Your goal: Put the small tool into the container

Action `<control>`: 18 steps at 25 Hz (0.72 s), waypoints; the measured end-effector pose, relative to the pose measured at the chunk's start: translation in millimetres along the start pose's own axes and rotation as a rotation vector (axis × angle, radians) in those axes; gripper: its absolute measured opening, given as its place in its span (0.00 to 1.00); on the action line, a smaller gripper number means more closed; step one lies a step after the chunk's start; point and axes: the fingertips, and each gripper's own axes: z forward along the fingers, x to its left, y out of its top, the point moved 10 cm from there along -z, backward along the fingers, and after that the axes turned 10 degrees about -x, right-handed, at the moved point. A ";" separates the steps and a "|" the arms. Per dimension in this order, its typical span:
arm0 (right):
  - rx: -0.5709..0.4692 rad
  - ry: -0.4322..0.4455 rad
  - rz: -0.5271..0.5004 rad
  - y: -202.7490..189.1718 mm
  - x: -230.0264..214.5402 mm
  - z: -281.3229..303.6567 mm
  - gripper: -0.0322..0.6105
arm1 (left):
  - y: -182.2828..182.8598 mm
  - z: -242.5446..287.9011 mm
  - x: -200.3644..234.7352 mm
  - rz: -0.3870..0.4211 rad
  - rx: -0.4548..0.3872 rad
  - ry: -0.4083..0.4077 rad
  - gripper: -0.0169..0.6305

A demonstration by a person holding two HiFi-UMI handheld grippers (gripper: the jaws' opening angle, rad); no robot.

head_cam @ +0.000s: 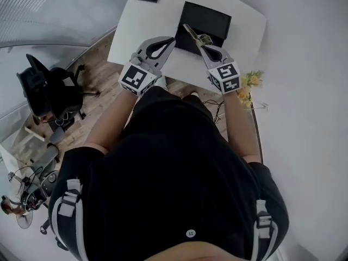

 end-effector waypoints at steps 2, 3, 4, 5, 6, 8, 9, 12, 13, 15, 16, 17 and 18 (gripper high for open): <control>0.047 -0.019 -0.005 -8.6 -1.2 12.2 0.07 | -9.1 3.6 11.6 -0.020 0.006 -0.027 0.04; 0.071 -0.027 -0.004 -13.0 -1.4 17.4 0.07 | -13.1 5.8 16.4 -0.027 0.009 -0.041 0.04; 0.092 -0.035 -0.001 -17.2 -1.7 22.5 0.07 | -16.7 8.4 20.9 -0.033 0.011 -0.054 0.04; 0.114 -0.042 0.002 -21.4 -2.5 27.4 0.07 | -20.0 11.0 25.1 -0.039 0.012 -0.065 0.04; 0.135 -0.047 0.004 -25.9 -3.8 32.0 0.07 | -24.0 12.9 29.0 -0.046 0.017 -0.074 0.04; 0.177 -0.051 0.009 -35.5 -6.4 40.0 0.07 | -33.0 14.4 34.7 -0.059 0.028 -0.090 0.04; 0.195 -0.052 0.012 -40.3 -7.9 43.9 0.07 | -36.2 15.4 36.8 -0.063 0.031 -0.097 0.04; 0.234 -0.057 0.017 -52.6 -13.7 54.8 0.07 | -43.2 21.0 41.9 -0.059 0.041 -0.120 0.04; 0.242 -0.058 0.020 -55.6 -15.5 58.1 0.07 | -45.0 22.8 43.3 -0.059 0.045 -0.126 0.04; 0.256 -0.058 0.025 -59.1 -17.7 64.6 0.07 | -49.8 24.2 45.7 -0.063 0.053 -0.132 0.04; 0.262 -0.055 0.021 -59.6 -18.5 67.8 0.07 | -52.7 24.4 46.7 -0.065 0.057 -0.134 0.04; 0.267 -0.053 0.012 -59.3 -19.2 70.9 0.07 | -55.2 24.9 47.6 -0.067 0.059 -0.134 0.04; 0.270 -0.051 0.000 -58.4 -19.9 73.6 0.07 | -56.6 26.1 48.4 -0.069 0.060 -0.134 0.04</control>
